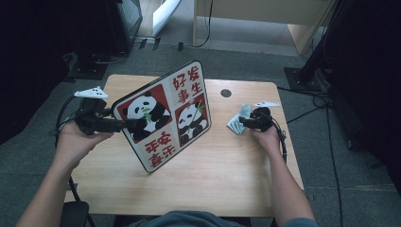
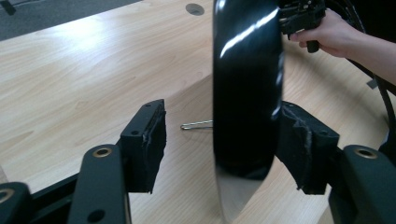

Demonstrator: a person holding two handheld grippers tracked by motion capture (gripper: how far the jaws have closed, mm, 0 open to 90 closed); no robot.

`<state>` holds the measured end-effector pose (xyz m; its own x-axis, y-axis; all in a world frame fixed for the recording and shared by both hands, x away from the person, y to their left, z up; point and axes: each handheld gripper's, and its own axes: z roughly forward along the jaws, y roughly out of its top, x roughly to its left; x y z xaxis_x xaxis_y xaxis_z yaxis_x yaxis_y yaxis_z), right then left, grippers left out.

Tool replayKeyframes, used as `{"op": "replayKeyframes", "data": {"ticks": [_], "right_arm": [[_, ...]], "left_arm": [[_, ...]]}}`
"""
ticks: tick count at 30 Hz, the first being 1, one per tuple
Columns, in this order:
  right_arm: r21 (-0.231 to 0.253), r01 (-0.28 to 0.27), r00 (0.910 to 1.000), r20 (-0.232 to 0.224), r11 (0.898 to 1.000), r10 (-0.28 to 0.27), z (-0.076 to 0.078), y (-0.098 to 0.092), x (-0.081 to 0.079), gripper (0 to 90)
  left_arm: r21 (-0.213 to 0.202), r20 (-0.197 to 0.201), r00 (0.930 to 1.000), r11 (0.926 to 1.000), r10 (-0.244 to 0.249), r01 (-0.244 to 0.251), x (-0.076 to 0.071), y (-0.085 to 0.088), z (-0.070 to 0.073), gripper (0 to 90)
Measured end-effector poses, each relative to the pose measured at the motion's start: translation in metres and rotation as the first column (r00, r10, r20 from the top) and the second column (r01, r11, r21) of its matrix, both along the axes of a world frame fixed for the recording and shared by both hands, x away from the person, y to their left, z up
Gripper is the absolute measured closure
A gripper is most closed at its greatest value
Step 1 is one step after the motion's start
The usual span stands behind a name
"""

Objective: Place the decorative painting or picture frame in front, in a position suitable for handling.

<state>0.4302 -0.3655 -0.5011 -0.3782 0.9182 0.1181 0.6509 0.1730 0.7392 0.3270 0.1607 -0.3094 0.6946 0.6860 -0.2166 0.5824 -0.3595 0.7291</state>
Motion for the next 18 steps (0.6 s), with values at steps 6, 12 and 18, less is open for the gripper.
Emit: {"op": "replayKeyframes", "data": {"ticks": [6,12,18], "right_arm": [[0.009,-0.008,0.9999,-0.009,1.0,0.008,-0.004,0.0,0.002,46.8],[0.025,-0.02,0.9986,-0.048,0.999,0.021,-0.007,-0.003,0.006,53.2],[0.007,-0.033,0.9985,-0.043,0.999,0.033,-0.01,-0.002,0.006,58.2]], "left_arm": [[-0.004,0.006,0.9999,0.9999,0.013,-0.013,-0.004,0.0,-0.008,43.1],[-0.027,0.017,0.9996,0.9994,0.021,-0.021,-0.008,0.002,-0.016,56.8],[-0.042,0.003,1.0,0.9991,0.008,-0.008,-0.01,0.001,-0.023,61.5]]}}
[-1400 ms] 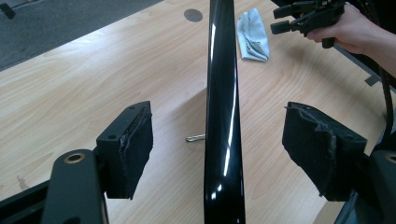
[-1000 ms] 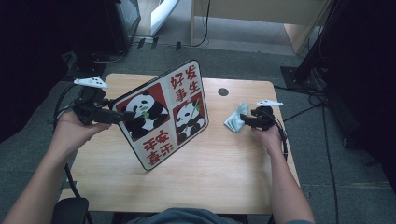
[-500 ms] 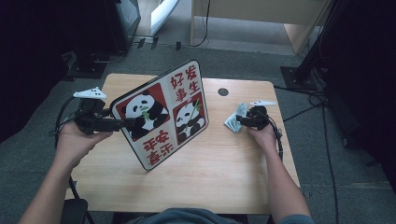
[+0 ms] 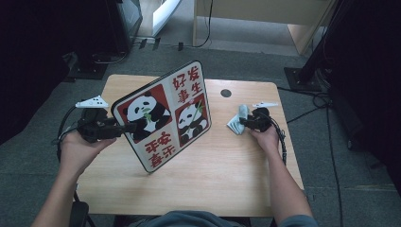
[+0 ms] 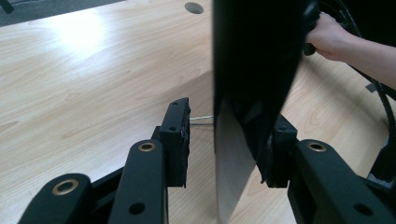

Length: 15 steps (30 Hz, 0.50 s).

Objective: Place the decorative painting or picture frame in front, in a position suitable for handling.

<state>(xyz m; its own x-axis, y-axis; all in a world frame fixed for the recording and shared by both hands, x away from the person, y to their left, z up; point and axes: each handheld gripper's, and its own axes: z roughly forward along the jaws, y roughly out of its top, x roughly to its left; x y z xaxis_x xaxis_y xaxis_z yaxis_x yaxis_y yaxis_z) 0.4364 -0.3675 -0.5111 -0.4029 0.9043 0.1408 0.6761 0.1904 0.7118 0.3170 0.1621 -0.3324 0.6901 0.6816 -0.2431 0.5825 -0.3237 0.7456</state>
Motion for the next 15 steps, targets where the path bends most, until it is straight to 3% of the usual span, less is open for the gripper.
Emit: {"op": "replayKeyframes", "data": {"ticks": [5,8,15], "right_arm": [[-0.001,0.004,0.9999,-0.013,1.0,-0.004,-0.001,0.002,0.0,61.0],[0.001,-0.001,1.0,-0.009,1.0,0.001,-0.002,0.001,0.0,62.0],[0.03,0.026,0.9989,-0.04,0.999,-0.025,-0.001,0.002,0.001,70.4]], "left_arm": [[-0.027,-0.002,1.0,0.9996,-0.005,0.005,-0.003,0.001,-0.007,63.4],[-0.022,-0.002,1.0,0.9997,-0.007,0.007,-0.005,0.001,-0.01,65.8],[-0.055,0.002,1.0,0.9984,-0.009,0.009,-0.009,0.002,-0.019,66.7]]}}
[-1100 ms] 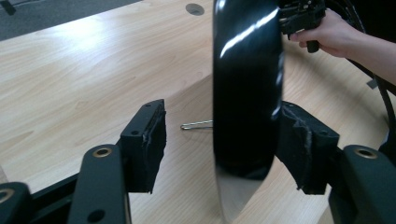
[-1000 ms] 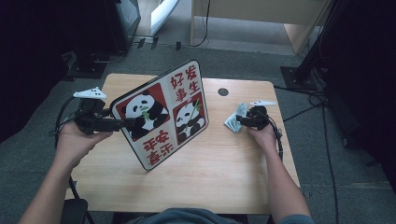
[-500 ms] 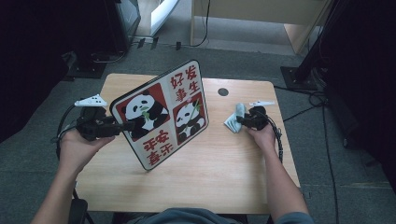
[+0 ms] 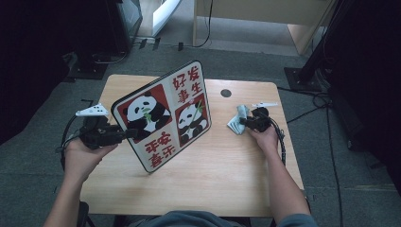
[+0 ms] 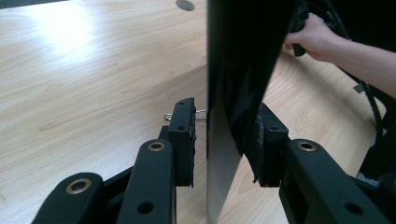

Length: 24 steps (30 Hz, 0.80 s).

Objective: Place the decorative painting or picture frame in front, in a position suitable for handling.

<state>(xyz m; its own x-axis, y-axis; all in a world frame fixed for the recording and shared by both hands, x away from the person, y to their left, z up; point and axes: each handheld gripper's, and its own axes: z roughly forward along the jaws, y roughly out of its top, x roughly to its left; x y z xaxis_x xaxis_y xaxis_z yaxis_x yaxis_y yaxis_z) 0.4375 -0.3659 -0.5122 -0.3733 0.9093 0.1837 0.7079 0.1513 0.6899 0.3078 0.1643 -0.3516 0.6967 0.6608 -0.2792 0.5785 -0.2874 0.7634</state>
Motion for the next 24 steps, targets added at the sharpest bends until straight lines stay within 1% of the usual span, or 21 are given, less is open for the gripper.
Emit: {"op": "replayKeyframes", "data": {"ticks": [2,6,8,9,10,11,12,15,16,17,18,21,22,24], "right_arm": [[0.015,0.015,0.9997,-0.017,1.0,-0.015,0.001,0.001,0.0,72.8],[0.02,-0.015,0.9998,0.01,1.0,0.015,-0.001,-0.001,-0.001,79.3],[0.028,-0.012,0.9999,0.007,1.0,0.012,-0.001,-0.002,0.0,81.0],[0.036,-0.004,1.0,-0.005,0.999,0.005,0.0,-0.002,0.0,81.6],[0.039,-0.008,0.9999,-0.007,0.999,0.008,0.001,-0.003,0.002,82.3],[0.039,-0.008,0.9999,-0.007,0.999,0.008,0.001,-0.003,0.002,82.3],[0.037,-0.003,0.9999,-0.014,0.999,0.004,0.003,-0.003,0.003,82.9],[0.038,0.0,0.9998,-0.02,0.999,0.0,0.005,-0.004,0.004,83.0],[0.019,0.008,0.9994,-0.033,1.0,-0.008,0.006,-0.003,0.005,83.0],[0.012,0.009,0.9991,-0.041,1.0,-0.009,0.007,-0.003,0.006,83.0],[0.022,0.001,0.9988,-0.049,1.0,0.0,0.007,-0.004,0.005,82.9],[0.033,-0.006,0.9988,-0.049,0.999,0.008,0.009,-0.006,0.006,83.0],[0.043,0.001,0.9989,-0.046,0.999,0.001,0.012,-0.007,0.006,83.0],[0.046,-0.009,0.9992,-0.039,0.999,0.01,0.016,-0.007,0.005,83.0]], "left_arm": [[-0.011,0.001,1.0,0.9999,0.001,-0.001,-0.001,0.0,-0.002,67.0],[-0.008,-0.004,1.0,0.9999,-0.007,0.007,-0.001,-0.001,-0.005,68.8],[-0.012,-0.001,1.0,0.9999,-0.007,0.007,-0.001,-0.001,-0.006,69.4],[-0.012,-0.001,1.0,0.9999,-0.007,0.007,-0.001,-0.001,-0.006,69.8],[-0.019,0.001,0.9999,0.9997,-0.012,0.012,-0.001,-0.001,-0.006,70.0],[-0.019,0.001,0.9999,0.9997,-0.012,0.012,-0.001,-0.001,-0.006,70.0],[-0.031,0.0,0.9998,0.9994,-0.018,0.018,-0.001,0.0,-0.007,70.3],[-0.033,0.0,0.9998,0.9993,-0.018,0.018,-0.001,0.0,-0.008,70.5],[-0.033,0.0,0.9999,0.9994,-0.01,0.01,-0.001,0.0,-0.01,70.5],[-0.037,-0.004,0.9999,0.9992,-0.014,0.014,0.0,0.0,-0.011,70.5],[-0.039,-0.007,0.9999,0.9991,-0.014,0.014,0.0,0.0,-0.011,70.6],[-0.044,-0.01,0.9998,0.9989,-0.015,0.015,0.001,-0.001,-0.012,71.2],[-0.043,-0.007,0.9998,0.999,-0.016,0.016,0.001,-0.002,-0.011,71.3],[-0.04,-0.007,0.9998,0.999,-0.02,0.02,0.001,-0.002,-0.012,71.5]]}}
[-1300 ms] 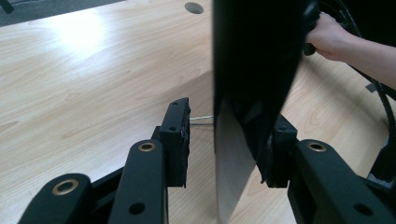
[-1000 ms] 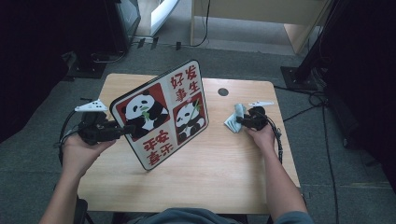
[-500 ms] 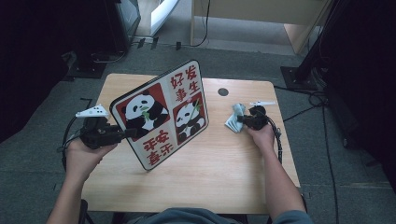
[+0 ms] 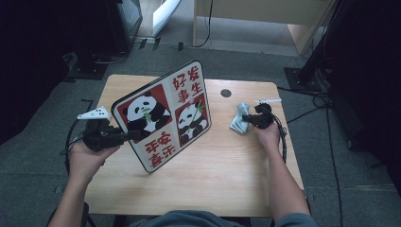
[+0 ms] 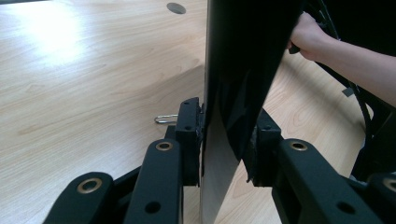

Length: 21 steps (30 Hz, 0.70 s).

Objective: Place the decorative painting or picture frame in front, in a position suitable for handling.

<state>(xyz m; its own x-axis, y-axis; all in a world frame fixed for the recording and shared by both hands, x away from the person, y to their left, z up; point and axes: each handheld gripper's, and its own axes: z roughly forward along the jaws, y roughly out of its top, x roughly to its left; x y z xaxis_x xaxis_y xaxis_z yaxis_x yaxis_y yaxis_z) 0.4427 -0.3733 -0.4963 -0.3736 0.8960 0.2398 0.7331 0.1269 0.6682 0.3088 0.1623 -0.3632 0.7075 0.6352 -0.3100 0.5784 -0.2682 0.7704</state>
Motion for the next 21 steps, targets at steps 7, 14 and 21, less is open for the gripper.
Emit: {"op": "replayKeyframes", "data": {"ticks": [7,14,21], "right_arm": [[0.006,-0.035,0.9993,-0.016,0.999,0.035,0.003,0.0,0.0,83.0],[0.002,-0.078,0.9969,-0.001,0.997,0.078,0.015,0.007,-0.001,82.9],[-0.003,-0.118,0.9922,0.04,0.993,0.118,0.022,0.013,-0.003,82.9]], "left_arm": [[0.004,0.007,1.0,1.0,0.0,0.0,0.0,-0.001,-0.001,72.8],[-0.005,0.004,0.9999,0.9999,0.014,-0.014,-0.001,-0.001,-0.001,74.1],[-0.005,0.0,0.9999,0.9999,0.017,-0.017,-0.001,-0.001,-0.002,75.3]]}}
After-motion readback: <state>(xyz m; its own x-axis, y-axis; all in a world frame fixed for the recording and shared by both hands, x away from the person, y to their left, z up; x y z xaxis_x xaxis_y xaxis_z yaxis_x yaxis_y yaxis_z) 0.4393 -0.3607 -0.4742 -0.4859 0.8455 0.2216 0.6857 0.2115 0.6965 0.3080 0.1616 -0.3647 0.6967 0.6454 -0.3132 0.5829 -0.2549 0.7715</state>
